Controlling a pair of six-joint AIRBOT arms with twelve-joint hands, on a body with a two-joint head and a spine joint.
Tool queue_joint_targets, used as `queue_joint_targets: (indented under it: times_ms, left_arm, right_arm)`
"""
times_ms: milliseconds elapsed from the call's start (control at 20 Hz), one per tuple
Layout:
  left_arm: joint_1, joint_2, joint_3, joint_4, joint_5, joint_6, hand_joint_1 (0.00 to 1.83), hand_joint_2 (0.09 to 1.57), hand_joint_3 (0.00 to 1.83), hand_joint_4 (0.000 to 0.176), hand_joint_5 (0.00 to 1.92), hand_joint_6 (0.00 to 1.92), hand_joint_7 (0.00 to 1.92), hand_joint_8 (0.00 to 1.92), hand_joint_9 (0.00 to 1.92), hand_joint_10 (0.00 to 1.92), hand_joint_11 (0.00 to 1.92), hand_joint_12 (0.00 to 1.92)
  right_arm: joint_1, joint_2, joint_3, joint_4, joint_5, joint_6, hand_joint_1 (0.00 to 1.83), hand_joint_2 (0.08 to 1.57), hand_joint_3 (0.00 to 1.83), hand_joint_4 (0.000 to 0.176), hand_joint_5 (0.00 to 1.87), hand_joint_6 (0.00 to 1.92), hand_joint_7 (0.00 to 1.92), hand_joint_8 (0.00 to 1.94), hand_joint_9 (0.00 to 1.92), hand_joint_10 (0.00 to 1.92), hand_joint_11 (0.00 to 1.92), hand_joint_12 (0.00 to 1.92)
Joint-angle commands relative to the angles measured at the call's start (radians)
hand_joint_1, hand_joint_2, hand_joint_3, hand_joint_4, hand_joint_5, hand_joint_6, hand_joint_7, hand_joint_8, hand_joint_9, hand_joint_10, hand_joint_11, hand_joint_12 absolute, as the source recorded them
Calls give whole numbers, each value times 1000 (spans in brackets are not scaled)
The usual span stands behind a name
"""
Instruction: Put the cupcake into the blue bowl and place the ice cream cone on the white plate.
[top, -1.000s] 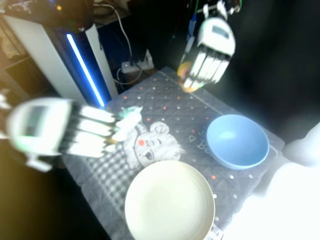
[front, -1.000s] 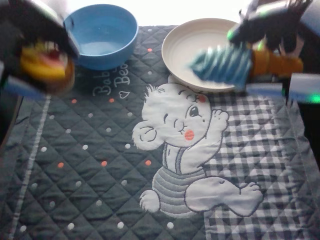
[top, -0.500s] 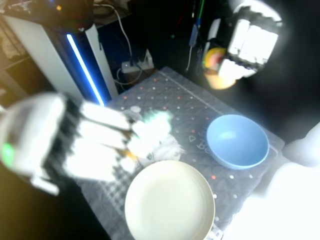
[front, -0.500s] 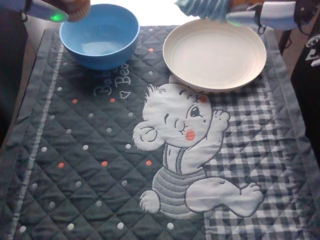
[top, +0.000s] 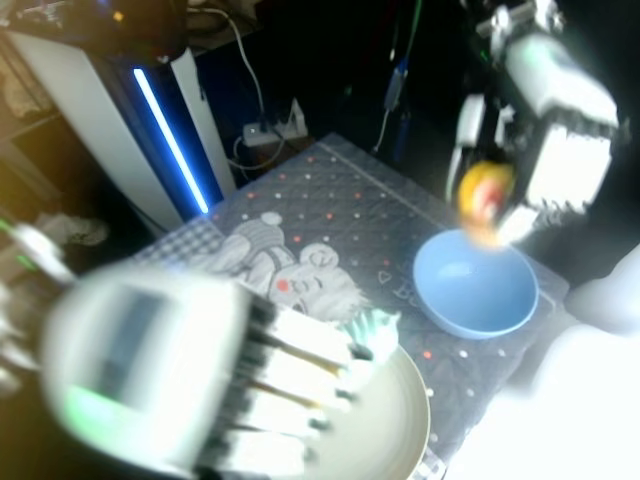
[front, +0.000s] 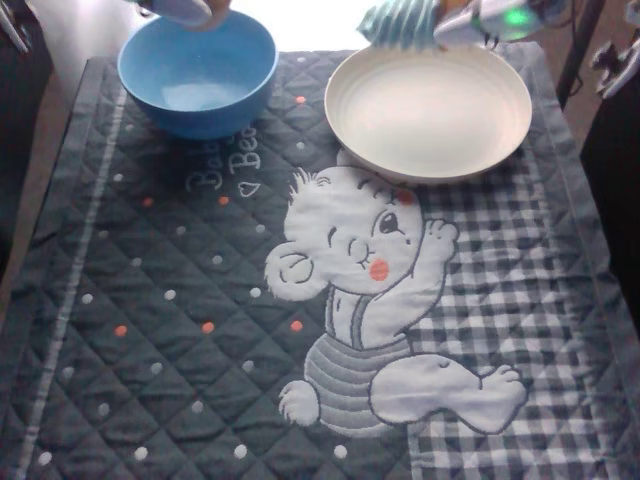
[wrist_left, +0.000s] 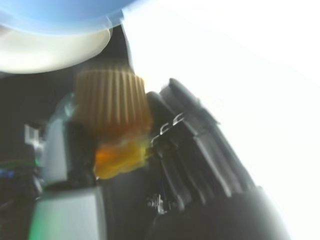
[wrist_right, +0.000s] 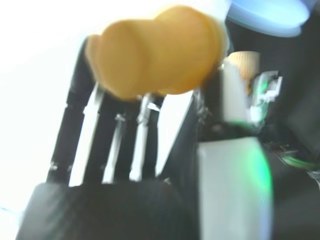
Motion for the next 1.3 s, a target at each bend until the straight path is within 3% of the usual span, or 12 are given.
queue_joint_targets:
  times_ms: [0, 100, 300, 600, 850, 900, 950, 1000, 1050, 1100, 1150, 1250]
  left_arm:
    - [-16, 0, 16, -30, -46, -2, 1390, 1063, 2, 0, 1062, 697, 1077, 802, 1017, 1079, 814, 1080]
    - [-14, -44, 58, -30, -9, -5, 1392, 1060, 0, 0, 1010, 809, 1089, 738, 1077, 1003, 897, 1024]
    - [-8, -109, 110, -15, 44, -6, 1387, 1079, 0, 0, 970, 907, 1022, 806, 1056, 1050, 920, 931]
    - [11, -109, 108, -16, 41, -10, 1384, 1081, 0, 0, 972, 934, 1046, 767, 1016, 1091, 792, 1086]
    - [20, -96, 97, -16, 32, -23, 1392, 1063, 0, 0, 966, 880, 1090, 711, 1101, 982, 938, 996]
    - [20, -91, 91, -15, 30, -23, 1381, 1065, 3, 0, 956, 891, 1035, 817, 1143, 930, 937, 1022]
    - [20, -81, 80, -9, 28, -23, 1247, 1110, 0, 6, 957, 990, 972, 991, 1043, 562, 884, 1007]
    - [19, -76, 72, 0, 28, -23, 1157, 1039, 0, 0, 767, 373, 695, 369, 732, 210, 524, 851]
    - [17, -70, 65, 10, 30, -23, 1063, 991, 0, 0, 670, 111, 568, 106, 544, 57, 315, 733]
    - [15, -64, 59, 17, 34, -23, 1013, 968, 0, 0, 601, 33, 474, 22, 407, 11, 195, 670]
    - [14, -57, 54, 22, 37, -23, 942, 950, 0, 12, 532, 6, 400, 4, 300, 1, 89, 621]
    - [10, -44, 46, 29, 46, -23, 872, 898, 0, 51, 396, 0, 298, 1, 198, 2, 4, 475]
  right_arm:
    - [19, -4, 16, 24, 98, 5, 1281, 1078, 0, 0, 951, 832, 1189, 822, 1471, 159, 1167, 1042]
    - [19, -35, 46, 24, 65, 5, 1282, 1079, 0, 0, 950, 811, 1192, 827, 1519, 162, 1233, 1003]
    - [19, -62, 69, 24, 35, 5, 1280, 1081, 0, 0, 937, 854, 1185, 827, 1475, 127, 1202, 975]
    - [19, -63, 60, 24, 35, 5, 1286, 1060, 0, 0, 986, 804, 1241, 709, 1482, 68, 1180, 962]
    - [19, -62, 51, 24, 35, 5, 1277, 1070, 1, 0, 967, 846, 1207, 761, 1448, 39, 1080, 1015]
    - [19, -62, 48, 24, 36, 5, 1179, 1103, 1, 0, 974, 945, 1167, 397, 1450, 36, 1084, 1014]
    - [19, -62, 42, 24, 36, 5, 1068, 1047, 0, 0, 894, 408, 1157, 177, 1403, 14, 1029, 1013]
    - [19, -60, 35, 24, 37, 5, 924, 1004, 0, 0, 787, 125, 1013, 48, 1208, 2, 888, 901]
    - [19, -53, 29, 24, 41, 5, 809, 962, 0, 0, 660, 31, 767, 9, 952, 0, 718, 818]
    - [18, -46, 22, 23, 43, 5, 740, 939, 0, 0, 583, 5, 691, 1, 857, 0, 639, 782]
    - [18, -38, 13, 19, 48, 5, 712, 910, 0, 0, 530, 0, 674, 0, 801, 0, 583, 782]
    - [18, -24, -3, 9, 58, 5, 674, 929, 0, 51, 343, 0, 366, 0, 438, 0, 266, 804]
